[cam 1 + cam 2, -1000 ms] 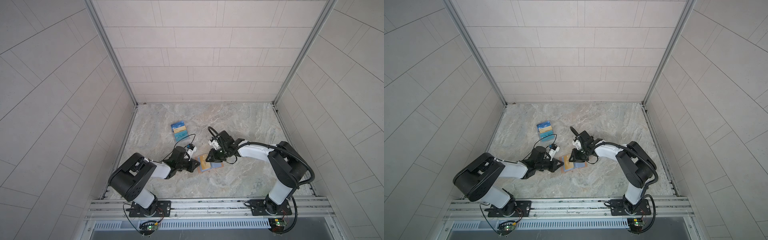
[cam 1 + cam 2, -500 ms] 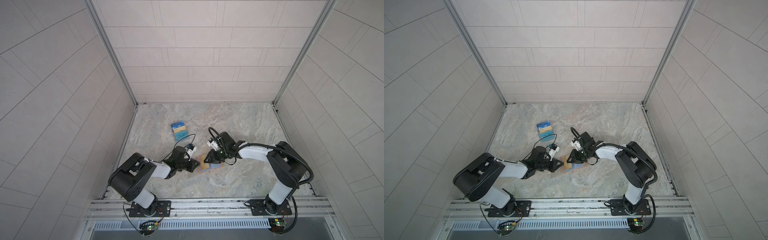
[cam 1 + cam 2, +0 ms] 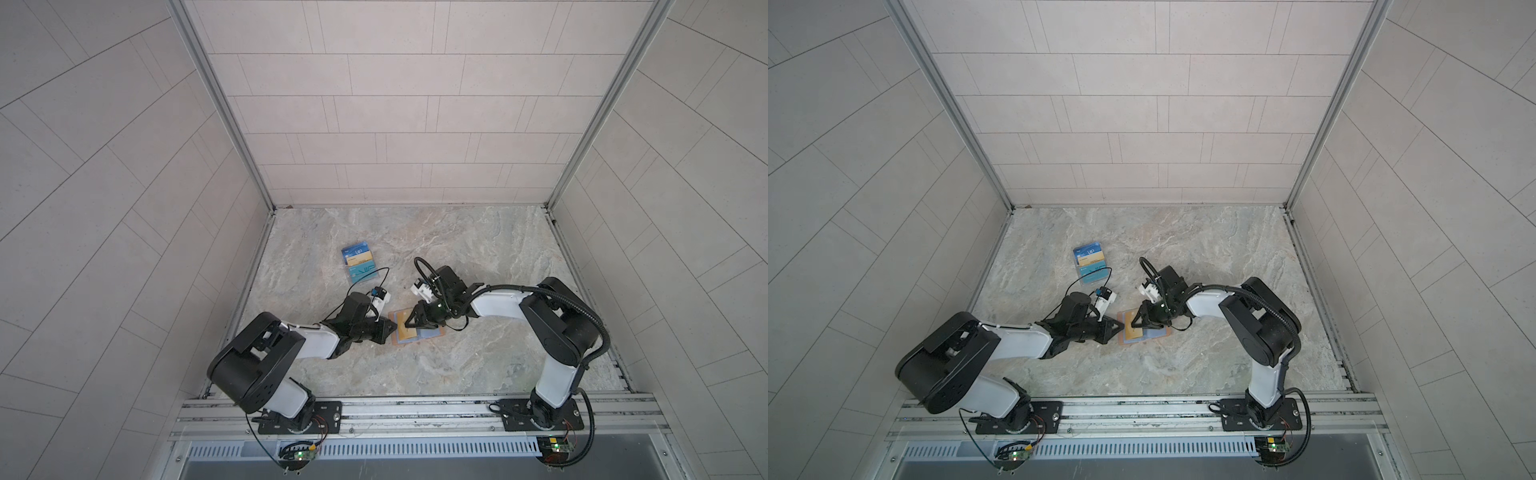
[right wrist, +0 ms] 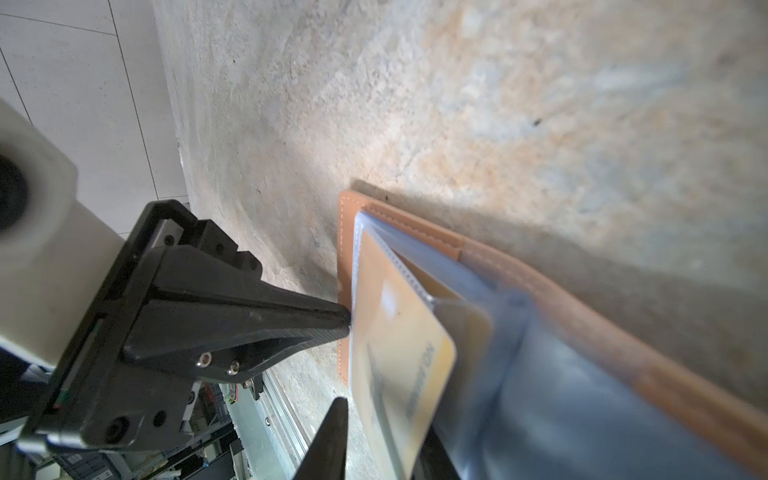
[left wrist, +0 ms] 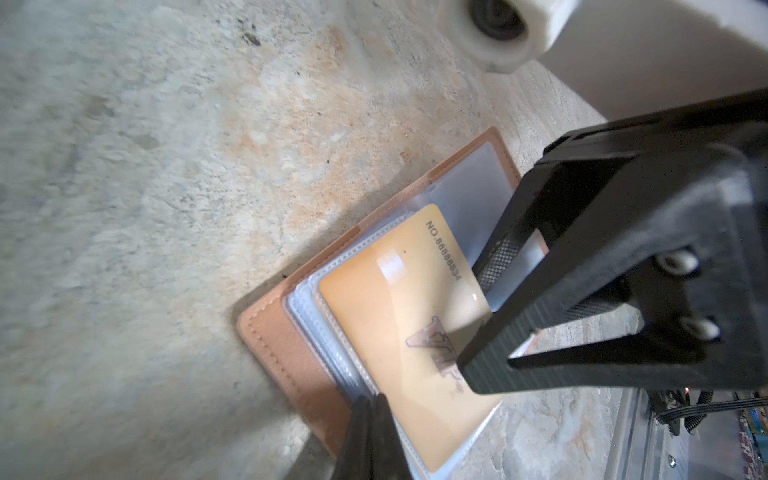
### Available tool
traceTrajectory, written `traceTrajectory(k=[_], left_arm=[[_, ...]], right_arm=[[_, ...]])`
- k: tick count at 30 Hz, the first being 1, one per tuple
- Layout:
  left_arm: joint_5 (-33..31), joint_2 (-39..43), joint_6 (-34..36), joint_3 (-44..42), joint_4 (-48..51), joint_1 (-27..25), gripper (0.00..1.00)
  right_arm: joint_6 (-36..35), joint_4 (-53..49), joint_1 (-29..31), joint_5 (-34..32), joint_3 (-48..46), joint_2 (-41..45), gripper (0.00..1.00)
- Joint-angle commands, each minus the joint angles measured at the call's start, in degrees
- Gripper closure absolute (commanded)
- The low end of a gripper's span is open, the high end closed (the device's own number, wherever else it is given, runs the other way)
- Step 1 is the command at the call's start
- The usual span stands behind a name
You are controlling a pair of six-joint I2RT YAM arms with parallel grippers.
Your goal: Take the credit cards out of the card holder
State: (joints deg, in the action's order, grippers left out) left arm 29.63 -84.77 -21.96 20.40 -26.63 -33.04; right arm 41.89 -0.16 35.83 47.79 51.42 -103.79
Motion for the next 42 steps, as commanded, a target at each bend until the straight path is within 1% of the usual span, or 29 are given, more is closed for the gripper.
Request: traceTrajectory(k=[1, 7, 13, 21, 30, 42], left_arm=[[-1.41, 1.91, 1.34, 2.05, 2.37, -0.40, 1.00], [-1.15, 1.91, 2.32, 4.99, 2.64, -0.45, 1.00], [-0.18, -1.71, 3.21, 6.53, 2.07, -0.38, 1.00], [0.29, -3.28, 3.62, 2.50, 0.27, -0.61, 1.00], [-2.98, -4.48, 4.36, -0.40, 1.06, -1.82, 1.00], [-4.92, -5.40, 4.70, -0.56, 2.43, -2.65, 1.00]], right_arm=[[0.25, 0.90, 0.35, -0.33, -0.30, -0.93, 0.74], [0.38, 1.06, 0.29, -0.94, -0.11, -1.25, 0.74], [0.91, 2.22, 0.29, -0.87, -0.37, -1.76, 0.75], [1.22, 3.24, 0.24, -0.59, -0.52, -1.73, 0.75], [2.66, 5.05, 0.25, -0.51, 0.08, -1.89, 0.76], [2.25, 3.13, -0.21, -1.30, 0.33, 1.61, 0.77]])
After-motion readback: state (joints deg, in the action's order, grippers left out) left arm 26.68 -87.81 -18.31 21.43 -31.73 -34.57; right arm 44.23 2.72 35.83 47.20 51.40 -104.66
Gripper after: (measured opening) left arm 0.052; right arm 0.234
